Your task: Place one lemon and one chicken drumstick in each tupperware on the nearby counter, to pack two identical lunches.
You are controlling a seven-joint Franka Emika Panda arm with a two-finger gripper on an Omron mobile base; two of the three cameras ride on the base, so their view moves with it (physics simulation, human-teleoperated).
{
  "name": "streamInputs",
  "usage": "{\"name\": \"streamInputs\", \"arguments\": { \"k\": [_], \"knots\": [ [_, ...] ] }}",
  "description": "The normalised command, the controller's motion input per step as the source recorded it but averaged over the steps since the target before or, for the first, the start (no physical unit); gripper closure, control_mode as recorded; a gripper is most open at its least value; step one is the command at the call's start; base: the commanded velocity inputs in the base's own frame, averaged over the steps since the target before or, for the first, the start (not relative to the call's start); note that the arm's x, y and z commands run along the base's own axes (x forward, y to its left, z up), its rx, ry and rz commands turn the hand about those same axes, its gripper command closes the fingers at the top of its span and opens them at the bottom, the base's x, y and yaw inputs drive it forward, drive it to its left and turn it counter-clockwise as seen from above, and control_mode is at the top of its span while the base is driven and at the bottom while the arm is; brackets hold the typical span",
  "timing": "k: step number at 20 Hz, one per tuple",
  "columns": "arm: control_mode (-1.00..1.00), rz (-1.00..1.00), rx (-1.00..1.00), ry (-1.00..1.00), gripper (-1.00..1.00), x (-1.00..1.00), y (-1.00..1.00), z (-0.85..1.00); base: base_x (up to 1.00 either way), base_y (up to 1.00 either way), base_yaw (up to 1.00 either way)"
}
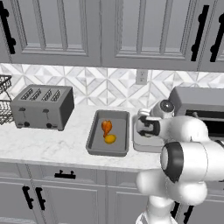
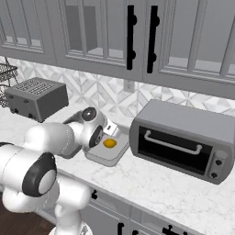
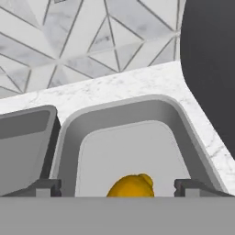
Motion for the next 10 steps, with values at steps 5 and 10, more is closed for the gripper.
{"name": "streamInputs", "arguments": {
  "k": [5, 10],
  "knots": [
    [-1.00, 0.04, -0.01, 0.00, -1.00, -0.78, 0.30, 0.51, 0.00, 0.00, 0.00],
    [-1.00, 0.19, -0.07, 0.00, -1.00, -1.00, 0.64, 0.04, 0.00, 0.00, 0.00]
  ]
}}
